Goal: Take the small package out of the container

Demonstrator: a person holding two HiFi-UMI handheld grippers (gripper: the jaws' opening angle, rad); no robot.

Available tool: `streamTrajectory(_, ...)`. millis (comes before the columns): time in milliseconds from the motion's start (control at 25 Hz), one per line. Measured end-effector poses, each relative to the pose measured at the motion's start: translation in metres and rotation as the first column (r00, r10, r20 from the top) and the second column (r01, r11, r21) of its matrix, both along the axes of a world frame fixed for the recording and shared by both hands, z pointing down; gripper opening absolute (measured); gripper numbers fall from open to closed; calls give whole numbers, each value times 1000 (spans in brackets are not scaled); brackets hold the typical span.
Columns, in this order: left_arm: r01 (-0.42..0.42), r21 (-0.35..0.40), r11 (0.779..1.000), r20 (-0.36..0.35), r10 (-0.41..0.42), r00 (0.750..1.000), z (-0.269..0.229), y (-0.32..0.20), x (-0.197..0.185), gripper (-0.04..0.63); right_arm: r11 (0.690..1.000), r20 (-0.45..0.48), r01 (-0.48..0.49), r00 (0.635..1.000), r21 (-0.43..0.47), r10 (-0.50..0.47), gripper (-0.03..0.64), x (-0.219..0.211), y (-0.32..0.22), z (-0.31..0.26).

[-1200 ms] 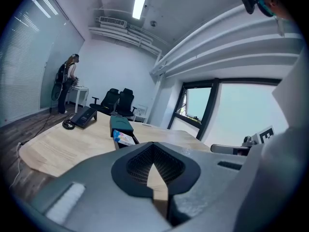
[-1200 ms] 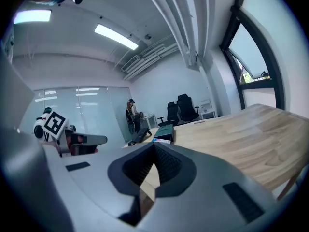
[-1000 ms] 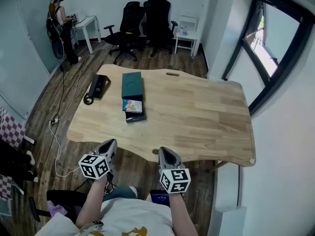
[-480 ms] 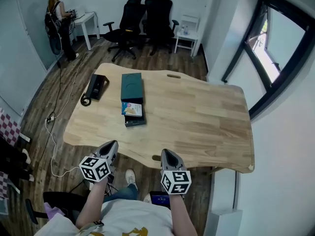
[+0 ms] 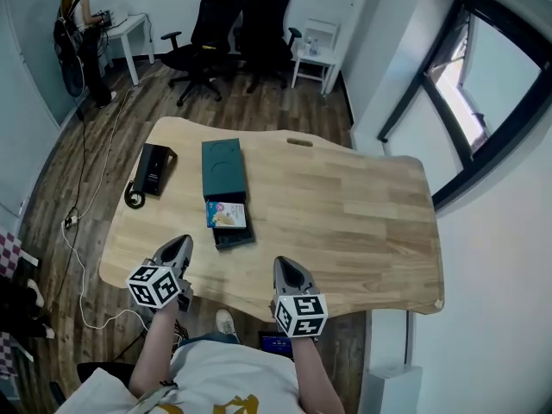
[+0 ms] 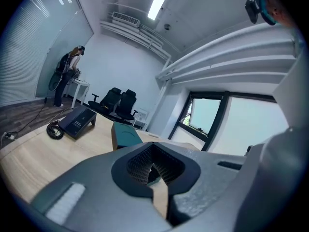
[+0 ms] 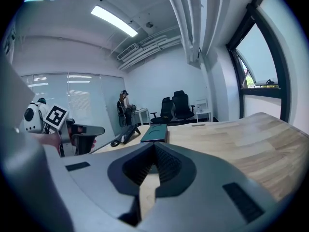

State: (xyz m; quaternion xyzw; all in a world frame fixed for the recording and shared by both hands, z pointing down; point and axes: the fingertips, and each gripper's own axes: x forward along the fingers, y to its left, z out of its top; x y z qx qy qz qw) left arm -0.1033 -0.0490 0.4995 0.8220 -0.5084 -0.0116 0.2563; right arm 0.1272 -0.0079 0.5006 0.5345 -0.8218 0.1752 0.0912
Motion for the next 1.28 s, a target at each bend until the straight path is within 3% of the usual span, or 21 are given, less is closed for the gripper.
streamTrajectory(240, -55, 20, 998, -31, 56, 998, -1, -51, -18, 2, 999, 13, -47, 999, 16, 47, 3, -25, -40, 1)
streamTrajectory(600, -144, 16, 989, 8, 144, 989, 6, -80, -10, 2, 999, -13, -50, 999, 21, 50, 3, -46, -65, 9)
streamTrajectory(1280, -169, 14, 986, 24, 169, 985, 12, -110, -5, 2, 997, 4, -76, 997, 12, 76, 3, -34, -98, 18)
